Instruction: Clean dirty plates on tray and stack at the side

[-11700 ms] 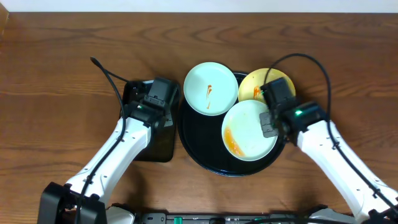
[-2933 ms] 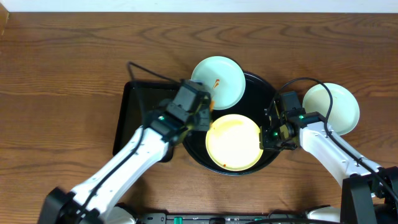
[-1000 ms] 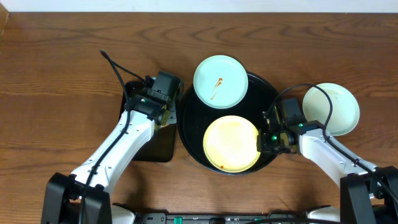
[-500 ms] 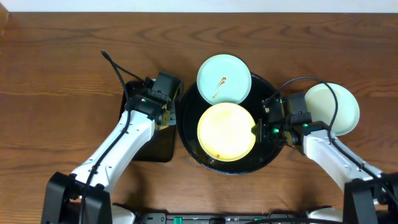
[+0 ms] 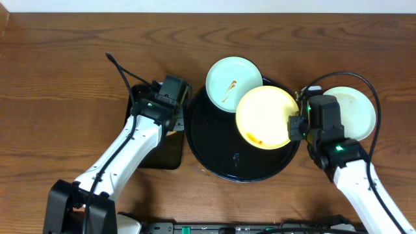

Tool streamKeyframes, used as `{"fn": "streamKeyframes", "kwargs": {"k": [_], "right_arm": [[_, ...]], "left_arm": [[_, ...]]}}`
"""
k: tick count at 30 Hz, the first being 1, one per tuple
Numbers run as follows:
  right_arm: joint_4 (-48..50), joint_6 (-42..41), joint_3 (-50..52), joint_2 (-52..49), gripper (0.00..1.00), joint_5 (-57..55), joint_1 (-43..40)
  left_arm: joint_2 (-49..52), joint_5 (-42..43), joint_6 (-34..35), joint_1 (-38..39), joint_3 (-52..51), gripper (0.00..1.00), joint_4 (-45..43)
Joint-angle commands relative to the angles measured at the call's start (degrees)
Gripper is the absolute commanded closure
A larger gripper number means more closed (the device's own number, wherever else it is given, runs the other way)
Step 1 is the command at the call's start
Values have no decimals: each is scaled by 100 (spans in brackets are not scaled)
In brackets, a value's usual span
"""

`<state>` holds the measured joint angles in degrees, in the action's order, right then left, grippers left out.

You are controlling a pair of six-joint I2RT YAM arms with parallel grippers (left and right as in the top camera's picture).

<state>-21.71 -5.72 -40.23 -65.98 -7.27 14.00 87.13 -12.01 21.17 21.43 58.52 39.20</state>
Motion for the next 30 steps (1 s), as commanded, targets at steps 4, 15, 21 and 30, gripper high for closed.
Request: {"fn": "streamKeyframes", "kwargs": {"k": [4,15,21,30], "right_arm": [[22,824,-140,466,99,-1478,619],[424,2142,-262,496,99,-2618,1934],[459,2214,-560,496,99,-2962,2332],[455,2013,-883,485,99,-3025,2490]], "left_arm": [[11,-68,52,-26,61,92,22],[11,-68,52,-26,61,92,20],[11,-68,55,-26,61,92,20],[11,-68,52,-26,61,92,22]]}}
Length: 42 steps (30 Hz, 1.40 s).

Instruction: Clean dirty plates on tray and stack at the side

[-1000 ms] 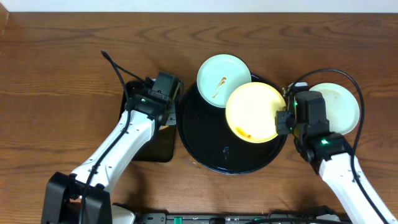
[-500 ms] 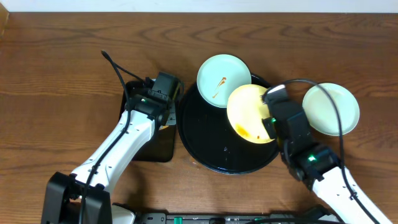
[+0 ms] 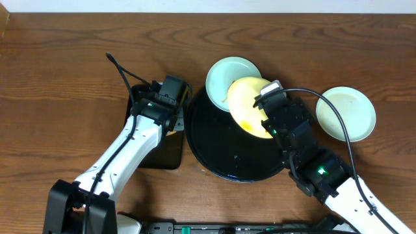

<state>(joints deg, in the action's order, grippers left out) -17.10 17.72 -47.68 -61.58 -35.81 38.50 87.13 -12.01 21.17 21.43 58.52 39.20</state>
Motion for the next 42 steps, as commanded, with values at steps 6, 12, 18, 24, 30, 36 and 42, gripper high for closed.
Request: {"fn": "streamKeyframes", "kwargs": {"k": [6,12,18,24,30,36,42], "right_arm": [[-551,-1777,-133,-168,99,-160,-116],[-1932,-3985,-133,-822,99,-57,-144],[-2610,-5799,-133,-1668,99,844,-144],[-2747,-6717,-133,-2216,99,1408,-144],[-2789,-6610,-133,-2393,57,2234,-144],[-2424,-5643,-136,-2306,54,2173,-420],[-1668,-3891,-136,-2308,66,3687,-1528]], "left_arm": [[11,-66,55,-26,61,93,24],[11,-39,55,-26,61,92,22],[11,1639,52,-9,61,92,-142],[11,3239,52,313,61,92,-560],[11,3206,55,804,61,92,-629],[11,2977,573,988,61,92,-588],[11,2712,1495,1217,-24,92,-612]]}}
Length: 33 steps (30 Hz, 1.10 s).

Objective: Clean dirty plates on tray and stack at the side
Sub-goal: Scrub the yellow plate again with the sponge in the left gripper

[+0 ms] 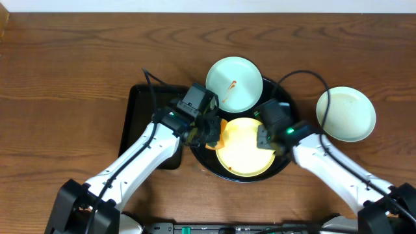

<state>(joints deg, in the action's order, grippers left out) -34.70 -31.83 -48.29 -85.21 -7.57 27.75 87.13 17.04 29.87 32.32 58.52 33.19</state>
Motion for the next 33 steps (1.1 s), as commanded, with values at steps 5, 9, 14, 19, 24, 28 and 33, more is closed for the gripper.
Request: {"fn": "streamKeyframes", "kwargs": {"k": [5,9,14,19,24,28,33], "right_arm": [[280,2345,-72,44,66,2361,-1403],[111,2625,-72,15,67,2586,-1746],[52,2677,-72,-157,67,2605,-1792],[173,2656,-72,-553,68,2632,-1792],[367,2632,-72,-1145,84,2802,-1792],[402,2632,-72,-1484,99,2802,-1792],[387,2610,-72,-1504,99,2726,-1797]], "left_arm": [[55,-767,1220,514,-35,92,-35],[214,-1158,1576,905,-35,92,-146],[566,-1475,2009,1342,-35,92,-382],[953,-1482,2094,1611,-35,92,-699],[1331,-1482,2380,1714,-35,93,-907],[1561,-1497,2426,1716,-35,92,-868],[1598,-1814,2415,1709,-35,92,-293]]}}
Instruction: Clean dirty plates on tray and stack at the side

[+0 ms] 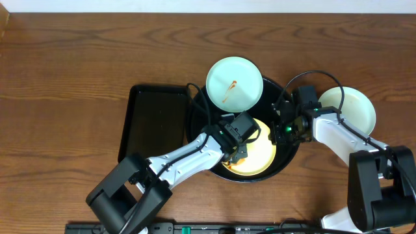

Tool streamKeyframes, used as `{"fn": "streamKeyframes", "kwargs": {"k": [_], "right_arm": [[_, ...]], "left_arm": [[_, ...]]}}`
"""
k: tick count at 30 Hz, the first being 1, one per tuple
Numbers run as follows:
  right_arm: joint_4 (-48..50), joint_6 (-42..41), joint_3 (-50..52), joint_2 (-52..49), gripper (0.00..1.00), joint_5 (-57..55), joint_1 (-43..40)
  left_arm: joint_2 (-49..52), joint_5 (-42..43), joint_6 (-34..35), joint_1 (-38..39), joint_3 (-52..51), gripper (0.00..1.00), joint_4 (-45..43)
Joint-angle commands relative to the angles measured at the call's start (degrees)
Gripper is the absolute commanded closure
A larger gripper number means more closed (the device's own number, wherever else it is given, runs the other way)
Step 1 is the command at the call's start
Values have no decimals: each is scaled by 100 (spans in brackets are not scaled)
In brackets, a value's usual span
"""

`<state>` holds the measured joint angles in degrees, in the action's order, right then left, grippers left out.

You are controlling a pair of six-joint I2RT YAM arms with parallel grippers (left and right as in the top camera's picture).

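Observation:
A yellow plate point(261, 158) lies flat inside the round black tray point(208, 153). My left gripper point(241, 149) is down on the plate's left part, shut on an orange sponge point(238, 158) that peeks out under it. My right gripper point(283, 132) sits at the plate's right rim and looks shut on it. A pale green plate point(234, 78) with a brown stain rests on the tray's far rim. A cream plate point(354, 116) lies on the table to the right of the tray.
A black rectangular tray point(151, 123) lies on the table left of the round tray. Cables loop over both arms near the tray. The brown wooden table point(65, 78) extends to the left and back.
My left gripper has gone from the yellow plate's left edge to a spot over its middle left, sponge still in it. The right gripper has shifted from the plate's upper right to its right rim.
At first my right gripper held the yellow plate at the tray's right side while the left one was at the rectangular tray. Then the plate was tilted up over the tray. Later it lay flat in the tray with the sponge beside it, and now the sponge is on it.

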<state>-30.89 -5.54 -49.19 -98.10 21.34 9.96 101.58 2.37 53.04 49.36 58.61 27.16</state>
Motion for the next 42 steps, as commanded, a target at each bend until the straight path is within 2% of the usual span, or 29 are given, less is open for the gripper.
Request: {"fn": "streamKeyframes", "kwargs": {"k": [1,6,8,16,27,33,38,42], "right_arm": [[11,-24,17,-210,99,-197,-20],[9,-153,17,-170,99,-330,-24],[9,-153,17,-164,99,-330,-24],[-15,-168,17,-164,99,-330,-24],[-166,-155,11,13,99,-328,-24],[-210,192,11,909,99,-398,-15],[-201,551,11,1867,99,-1145,15],[-210,793,13,2470,99,-2247,273]], "left_arm": [[153,-507,61,-4,-44,92,424],[149,-1818,-407,-164,-35,92,688],[149,-2041,-553,-247,-9,92,627],[-177,-2068,-1408,-494,361,93,179],[-1174,-2114,-1447,-551,400,92,721],[-1331,-2114,-1453,-1073,398,92,1276],[-1329,-2107,-1453,-1825,387,92,1353],[-1322,-2107,-1451,-2326,387,92,1355]]}}
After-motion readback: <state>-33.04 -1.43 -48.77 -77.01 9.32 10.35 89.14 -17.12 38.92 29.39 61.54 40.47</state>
